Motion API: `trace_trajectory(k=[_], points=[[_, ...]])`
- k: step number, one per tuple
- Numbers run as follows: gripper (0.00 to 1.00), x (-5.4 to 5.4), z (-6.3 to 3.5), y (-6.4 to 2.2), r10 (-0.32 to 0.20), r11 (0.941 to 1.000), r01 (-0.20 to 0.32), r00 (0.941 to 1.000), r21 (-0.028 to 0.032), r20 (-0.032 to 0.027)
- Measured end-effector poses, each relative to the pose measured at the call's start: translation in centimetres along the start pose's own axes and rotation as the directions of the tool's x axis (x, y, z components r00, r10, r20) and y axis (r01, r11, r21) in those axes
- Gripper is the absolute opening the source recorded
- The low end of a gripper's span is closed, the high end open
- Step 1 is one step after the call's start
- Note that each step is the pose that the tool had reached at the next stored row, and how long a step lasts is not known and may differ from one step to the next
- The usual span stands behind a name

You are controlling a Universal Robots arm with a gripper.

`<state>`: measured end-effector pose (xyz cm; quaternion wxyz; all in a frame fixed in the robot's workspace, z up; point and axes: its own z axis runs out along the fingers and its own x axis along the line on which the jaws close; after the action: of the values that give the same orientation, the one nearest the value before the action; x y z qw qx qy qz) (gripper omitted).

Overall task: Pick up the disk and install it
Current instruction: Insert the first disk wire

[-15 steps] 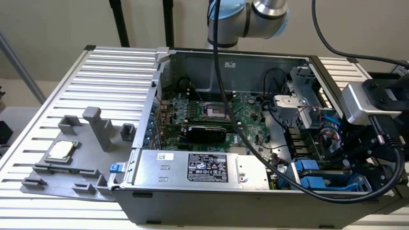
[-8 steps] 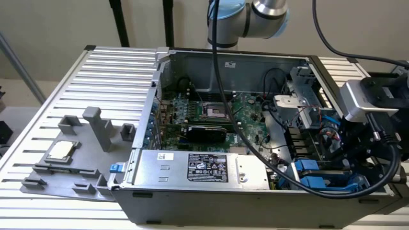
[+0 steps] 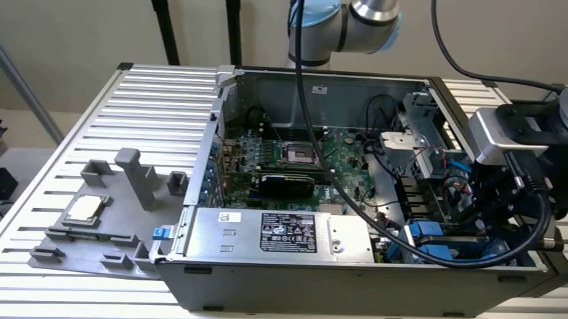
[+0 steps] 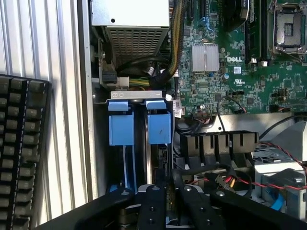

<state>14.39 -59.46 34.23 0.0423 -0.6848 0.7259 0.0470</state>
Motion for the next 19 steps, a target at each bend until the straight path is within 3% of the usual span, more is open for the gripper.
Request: trace_trajectory(k=[7, 19], points=[[0.16, -0.27, 0.20, 0.01, -0.001, 1.0000, 0.001, 1.0000, 0.0056, -0.0030], [0.16, -0.20, 0.72, 0.01, -0.001, 1.0000, 0.001, 1.0000, 0.0074, -0.0091]])
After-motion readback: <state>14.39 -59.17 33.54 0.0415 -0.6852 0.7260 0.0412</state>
